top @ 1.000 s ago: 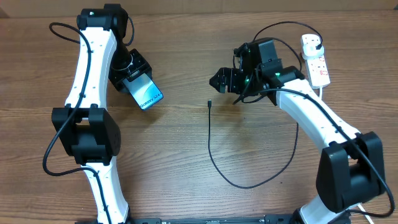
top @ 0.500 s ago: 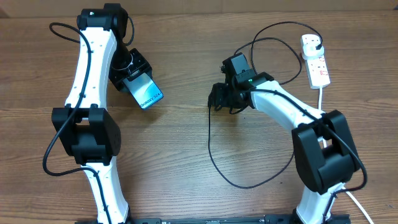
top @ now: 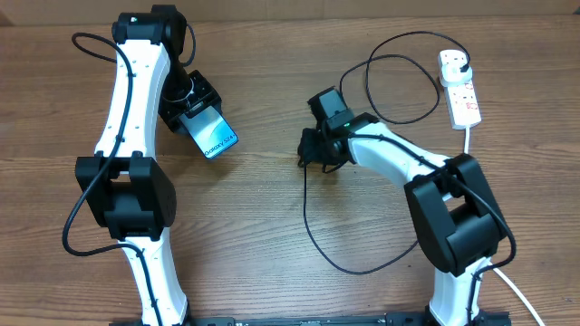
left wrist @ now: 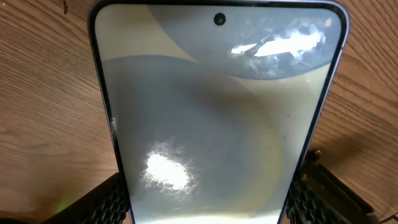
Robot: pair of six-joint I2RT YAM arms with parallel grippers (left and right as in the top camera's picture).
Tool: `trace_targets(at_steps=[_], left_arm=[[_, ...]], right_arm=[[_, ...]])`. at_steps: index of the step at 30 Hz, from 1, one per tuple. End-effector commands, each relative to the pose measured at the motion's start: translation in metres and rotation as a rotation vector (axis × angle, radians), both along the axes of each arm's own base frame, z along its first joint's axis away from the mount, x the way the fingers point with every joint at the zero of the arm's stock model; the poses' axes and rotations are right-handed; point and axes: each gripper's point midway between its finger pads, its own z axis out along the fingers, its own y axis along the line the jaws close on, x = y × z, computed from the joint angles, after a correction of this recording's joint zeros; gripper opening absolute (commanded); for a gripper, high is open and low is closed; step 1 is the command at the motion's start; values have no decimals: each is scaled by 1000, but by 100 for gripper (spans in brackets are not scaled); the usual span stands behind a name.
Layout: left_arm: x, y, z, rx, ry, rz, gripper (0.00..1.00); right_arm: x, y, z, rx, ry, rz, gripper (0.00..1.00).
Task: Plug charger to phone and switch on socket
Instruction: 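Lower the right gripper and grasp the USB-C plug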
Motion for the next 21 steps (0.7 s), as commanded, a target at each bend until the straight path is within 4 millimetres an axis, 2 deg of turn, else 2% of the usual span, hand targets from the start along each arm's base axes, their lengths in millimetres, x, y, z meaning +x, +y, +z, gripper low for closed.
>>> trace_targets(at_steps=[1, 3, 7, 12, 16, 21], left_arm=[[5, -1, 5, 1, -25, -11, 4], [5, -1, 5, 0, -25, -11, 4], [5, 0, 5, 0, -25, -14, 4], [3, 0, 5, 1, -18, -15, 4], [2, 0, 5, 1, -14, -22, 4], [1, 0, 5, 0, -12, -22, 4]], right_arm=[[9, 6, 1, -33, -45, -14, 38], [10, 7, 1, -52, -60, -33, 38], [8, 3, -2, -93, -63, -94, 24], [3, 3, -8, -119, -48, -128, 17], [-1, 0, -10, -126, -25, -149, 4], [-5, -2, -8, -139, -2, -153, 4]])
